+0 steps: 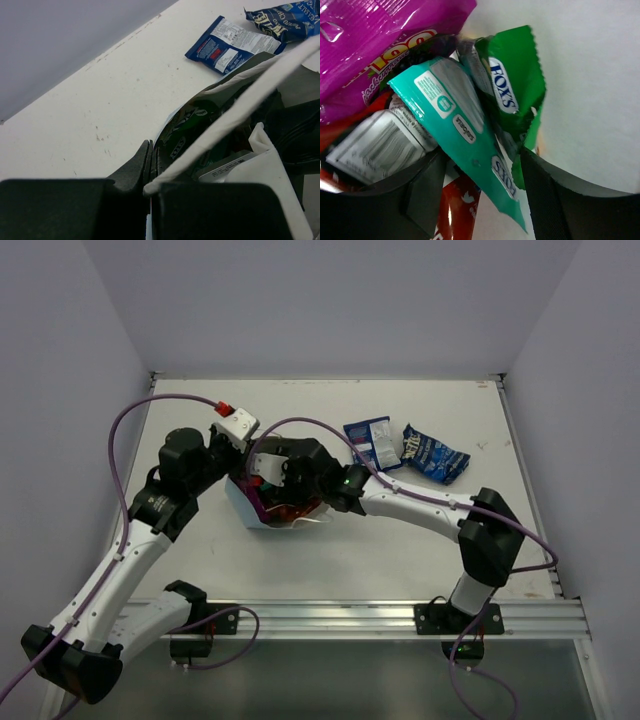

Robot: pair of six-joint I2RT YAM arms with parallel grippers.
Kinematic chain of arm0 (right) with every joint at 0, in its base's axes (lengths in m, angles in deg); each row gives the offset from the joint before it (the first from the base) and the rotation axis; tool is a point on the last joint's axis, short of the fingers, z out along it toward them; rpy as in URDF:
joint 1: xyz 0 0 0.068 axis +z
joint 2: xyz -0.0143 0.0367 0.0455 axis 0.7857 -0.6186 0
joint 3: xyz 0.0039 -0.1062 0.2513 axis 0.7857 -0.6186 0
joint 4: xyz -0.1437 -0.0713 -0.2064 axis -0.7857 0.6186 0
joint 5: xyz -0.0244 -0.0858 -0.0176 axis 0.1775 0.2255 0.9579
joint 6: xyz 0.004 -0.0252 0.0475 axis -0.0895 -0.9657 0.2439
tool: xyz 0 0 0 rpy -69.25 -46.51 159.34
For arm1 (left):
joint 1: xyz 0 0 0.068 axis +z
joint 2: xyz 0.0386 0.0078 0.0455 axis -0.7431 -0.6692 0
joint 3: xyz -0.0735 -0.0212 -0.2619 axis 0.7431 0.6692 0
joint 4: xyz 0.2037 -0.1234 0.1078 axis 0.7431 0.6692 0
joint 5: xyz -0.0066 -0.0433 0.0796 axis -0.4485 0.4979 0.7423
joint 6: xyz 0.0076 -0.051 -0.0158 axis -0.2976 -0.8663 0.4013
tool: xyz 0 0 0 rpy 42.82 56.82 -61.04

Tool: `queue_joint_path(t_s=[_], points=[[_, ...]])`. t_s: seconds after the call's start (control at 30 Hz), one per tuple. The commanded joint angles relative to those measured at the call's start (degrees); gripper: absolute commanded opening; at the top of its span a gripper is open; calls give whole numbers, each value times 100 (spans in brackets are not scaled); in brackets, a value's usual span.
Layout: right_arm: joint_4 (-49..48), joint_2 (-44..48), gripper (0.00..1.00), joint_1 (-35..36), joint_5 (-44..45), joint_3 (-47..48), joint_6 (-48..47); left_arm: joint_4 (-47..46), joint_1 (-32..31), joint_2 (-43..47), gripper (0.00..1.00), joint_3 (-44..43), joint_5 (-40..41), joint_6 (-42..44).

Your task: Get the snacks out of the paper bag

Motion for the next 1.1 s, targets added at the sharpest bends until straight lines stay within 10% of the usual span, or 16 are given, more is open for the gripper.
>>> queue_joint_path(t_s=[0.0,0.23,0.5,1.07], points=[[-259,-158,63,-2,134,63,-183,-625,-24,239,0,-206,-35,-189],[-663,-308,46,-19,344,10,-262,-590,-24,222,0,-188,-105,-189],[-708,-176,0,-11,284,63,-368,-590,-24,248,0,-197,17,-189],[-593,2056,0,104,-1325,-105,-95,-607,-24,-95,0,-557,853,-435]])
